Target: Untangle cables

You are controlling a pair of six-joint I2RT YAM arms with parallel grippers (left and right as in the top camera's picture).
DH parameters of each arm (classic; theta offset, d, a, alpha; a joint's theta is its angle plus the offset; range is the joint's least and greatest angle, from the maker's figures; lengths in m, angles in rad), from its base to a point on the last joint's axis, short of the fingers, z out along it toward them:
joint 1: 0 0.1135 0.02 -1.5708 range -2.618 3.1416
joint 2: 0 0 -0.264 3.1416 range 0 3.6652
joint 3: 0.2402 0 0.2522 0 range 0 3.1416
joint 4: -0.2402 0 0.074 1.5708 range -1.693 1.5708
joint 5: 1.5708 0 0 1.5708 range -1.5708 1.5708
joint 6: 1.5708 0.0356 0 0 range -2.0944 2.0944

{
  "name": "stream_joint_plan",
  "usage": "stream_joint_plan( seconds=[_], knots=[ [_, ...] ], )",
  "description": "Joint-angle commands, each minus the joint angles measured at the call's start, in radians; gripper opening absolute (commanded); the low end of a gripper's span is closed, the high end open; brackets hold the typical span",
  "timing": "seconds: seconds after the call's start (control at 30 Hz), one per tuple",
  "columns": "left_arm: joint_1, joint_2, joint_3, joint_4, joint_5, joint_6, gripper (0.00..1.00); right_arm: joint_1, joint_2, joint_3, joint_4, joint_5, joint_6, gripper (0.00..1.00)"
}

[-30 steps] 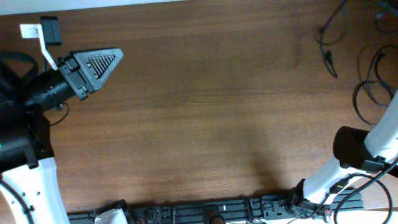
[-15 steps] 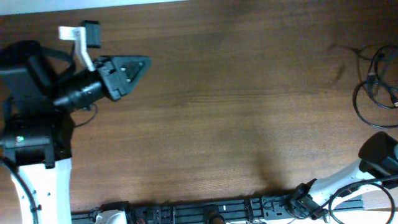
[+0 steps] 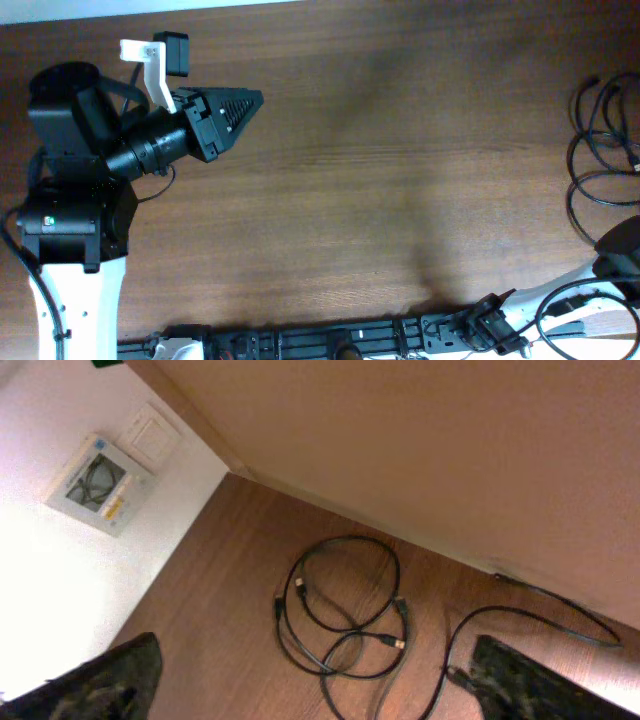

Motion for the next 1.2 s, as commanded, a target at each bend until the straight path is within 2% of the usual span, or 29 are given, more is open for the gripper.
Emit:
stream_joint_plan(
  seconds=[0.0, 0.1, 0.2, 0.33, 0.4, 0.53, 0.67, 0.87, 1.17],
  knots=[
    [-0.004, -0.003, 0.017, -0.002, 0.032, 0.019, 0.33, 0.001, 0.003, 0.006, 0.001, -0.113, 0.016, 0.99],
    [-0.004, -0.003, 0.017, -0.002, 0.031, 0.02, 0.34, 0.023, 0.003, 0.006, 0.005, -0.307, -0.035, 0.99],
    [-0.004, -0.005, 0.017, -0.002, 0.031, 0.02, 0.32, 0.07, -0.002, 0.006, 0.003, -0.42, -0.097, 0.99],
    [-0.004, -0.01, 0.017, -0.002, 0.005, 0.04, 0.3, 0.166, -0.023, 0.006, -0.023, -0.44, -0.186, 1.0],
    [-0.004, -0.011, 0.017, -0.01, -0.035, 0.046, 0.29, 0.262, -0.034, 0.006, -0.031, -0.465, -0.243, 0.98],
    [-0.004, -0.026, 0.018, -0.044, -0.15, 0.046, 0.28, 0.456, -0.051, 0.006, -0.048, -0.436, -0.321, 0.97],
    [-0.004, -0.076, 0.017, -0.098, -0.223, 0.065, 0.26, 0.617, -0.068, 0.006, -0.098, -0.313, -0.361, 0.98],
    [-0.004, -0.226, 0.017, -0.19, -0.471, 0.065, 0.27, 0.814, -0.11, 0.006, -0.229, -0.148, -0.421, 0.97],
    [-0.004, -0.299, 0.017, -0.344, -0.571, 0.065, 0.3, 1.035, -0.283, 0.006, -0.246, -0.131, -0.415, 0.98]
  ],
)
